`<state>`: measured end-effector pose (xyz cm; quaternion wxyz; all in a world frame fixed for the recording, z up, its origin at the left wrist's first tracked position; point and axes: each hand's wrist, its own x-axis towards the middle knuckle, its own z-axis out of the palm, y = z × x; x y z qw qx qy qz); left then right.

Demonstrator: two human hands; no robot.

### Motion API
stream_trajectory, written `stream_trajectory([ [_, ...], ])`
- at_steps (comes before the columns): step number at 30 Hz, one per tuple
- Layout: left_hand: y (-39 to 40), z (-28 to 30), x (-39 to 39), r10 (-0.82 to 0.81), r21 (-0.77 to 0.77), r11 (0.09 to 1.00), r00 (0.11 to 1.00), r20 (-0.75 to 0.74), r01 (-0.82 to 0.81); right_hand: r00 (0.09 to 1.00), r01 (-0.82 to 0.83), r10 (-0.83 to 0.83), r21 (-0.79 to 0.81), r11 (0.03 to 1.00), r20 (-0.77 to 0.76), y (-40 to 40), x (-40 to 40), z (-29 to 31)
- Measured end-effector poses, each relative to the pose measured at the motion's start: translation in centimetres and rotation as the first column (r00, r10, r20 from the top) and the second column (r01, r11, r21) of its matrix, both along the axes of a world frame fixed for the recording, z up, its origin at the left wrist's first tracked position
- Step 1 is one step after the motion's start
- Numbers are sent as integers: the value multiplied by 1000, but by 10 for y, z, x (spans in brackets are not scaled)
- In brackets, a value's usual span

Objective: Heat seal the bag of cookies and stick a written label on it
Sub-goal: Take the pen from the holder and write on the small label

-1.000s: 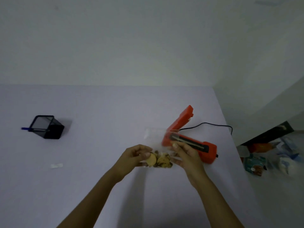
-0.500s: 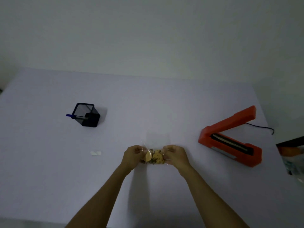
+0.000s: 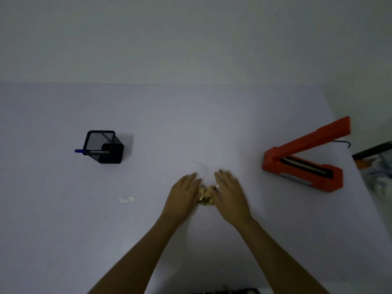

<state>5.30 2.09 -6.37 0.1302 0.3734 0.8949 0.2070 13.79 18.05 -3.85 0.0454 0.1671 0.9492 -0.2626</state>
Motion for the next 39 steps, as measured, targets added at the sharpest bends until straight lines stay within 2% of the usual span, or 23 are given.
stream_trajectory([
  [3, -8, -4, -1, -84, -109, 990, 996, 9, 84, 987, -127, 114, 114, 985, 117, -11, 6, -8],
  [6, -13, -2, 0, -117, -212, 970, 993, 18, 118, 978, -135, 106, 154, 979, 179, -16, 11, -17],
  [11, -13, -3, 7, -66, -189, 978, 991, 116, 87, 969, -139, 101, 161, 977, 228, -14, 12, -18],
  [18, -7, 4, 10, -11, -209, 977, 989, 149, 42, 968, -145, 105, 171, 974, 226, -8, 14, -16],
  [24, -5, 23, 9, 42, -230, 973, 996, 77, -24, 975, -160, 121, 208, 965, 185, -10, 3, -10],
  [27, -17, 39, 3, 124, -199, 974, 990, 60, -110, 975, -175, 137, 227, 958, 175, -14, -9, -1],
  [31, -59, 61, -13, 288, -43, 957, 958, 7, -287, 972, -218, 201, 142, 966, 126, -33, -39, 15],
  [36, -137, 83, -53, 501, 101, 864, 862, -76, -493, 962, -267, 267, -19, 964, 54, -85, -106, 38],
  [39, -179, 93, -81, 629, 183, 774, 769, -113, -606, 955, -296, 296, -62, 953, -12, -124, -148, 49],
])
